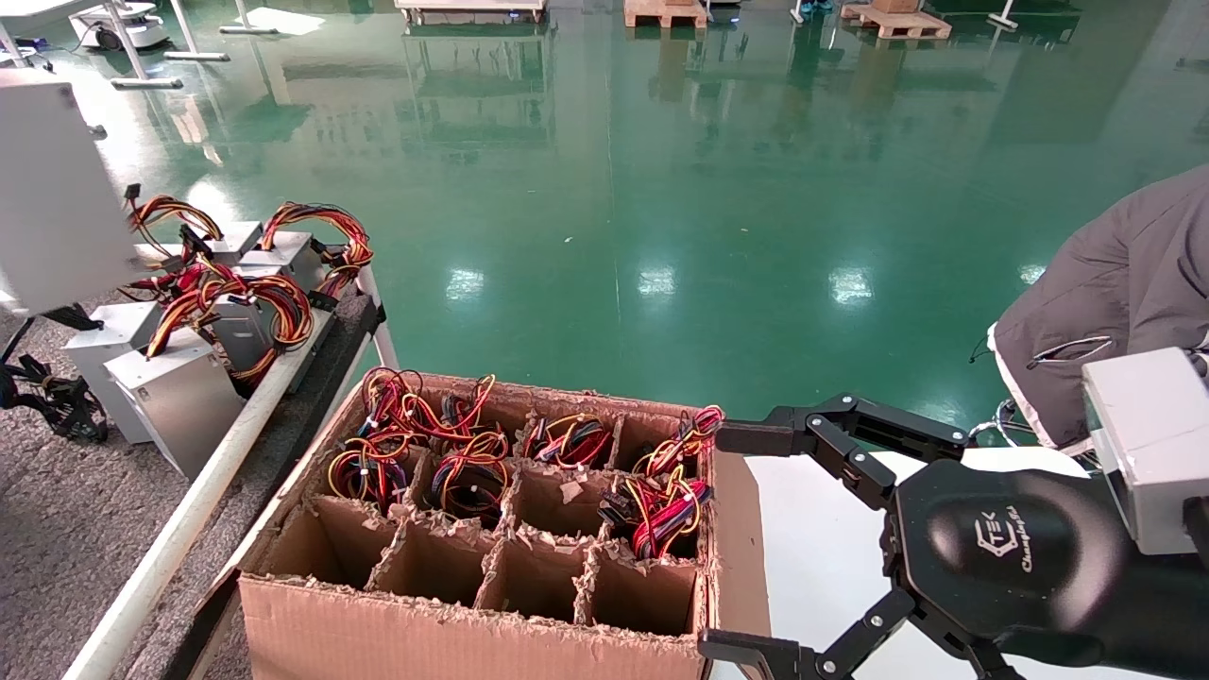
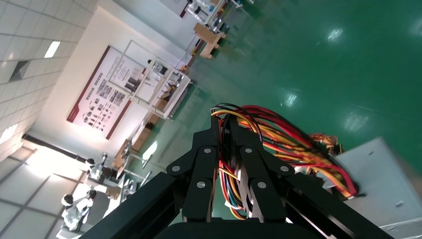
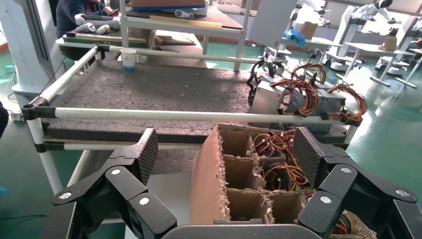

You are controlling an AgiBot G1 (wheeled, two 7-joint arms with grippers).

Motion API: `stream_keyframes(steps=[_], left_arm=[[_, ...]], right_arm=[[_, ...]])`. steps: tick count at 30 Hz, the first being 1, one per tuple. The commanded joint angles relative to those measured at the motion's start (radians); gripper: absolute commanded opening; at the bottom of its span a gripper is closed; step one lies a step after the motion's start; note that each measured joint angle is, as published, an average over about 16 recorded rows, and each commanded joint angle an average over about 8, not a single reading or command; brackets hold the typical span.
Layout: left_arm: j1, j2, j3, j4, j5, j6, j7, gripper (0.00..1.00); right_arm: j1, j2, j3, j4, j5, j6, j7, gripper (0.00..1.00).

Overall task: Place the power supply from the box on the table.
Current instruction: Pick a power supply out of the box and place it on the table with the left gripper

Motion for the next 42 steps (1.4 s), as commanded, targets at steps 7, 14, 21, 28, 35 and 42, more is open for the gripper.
stream_keyframes(steps=[7, 14, 21, 28, 35, 42], left_arm=[[-0.059, -0.060, 0.010, -0.062, 0.049, 0.070, -0.056, 0.00], [-0.108, -0.111, 0.027, -0.110, 0.096, 0.123, -0.096, 0.00], [-0.142, -0.144, 0.039, -0.141, 0.132, 0.154, -0.118, 0.00], [-0.181, -0.168, 0.038, -0.188, 0.190, 0.208, -0.163, 0.00], [-0.219, -0.185, 0.043, -0.239, 0.242, 0.266, -0.223, 0.00], [-0.246, -0.209, 0.078, -0.271, 0.256, 0.300, -0.263, 0.00]], right_arm=[[0.000, 0.000, 0.000, 0.000, 0.000, 0.000, 0.000, 1.00], [0.000, 0.000, 0.000, 0.000, 0.000, 0.000, 0.000, 1.00], [0.000, 0.000, 0.000, 0.000, 0.000, 0.000, 0.000, 1.00], [0.000, 0.000, 0.000, 0.000, 0.000, 0.000, 0.000, 1.00], [0.000, 0.000, 0.000, 0.000, 0.000, 0.000, 0.000, 1.00], [0.000, 0.000, 0.000, 0.000, 0.000, 0.000, 0.000, 1.00]])
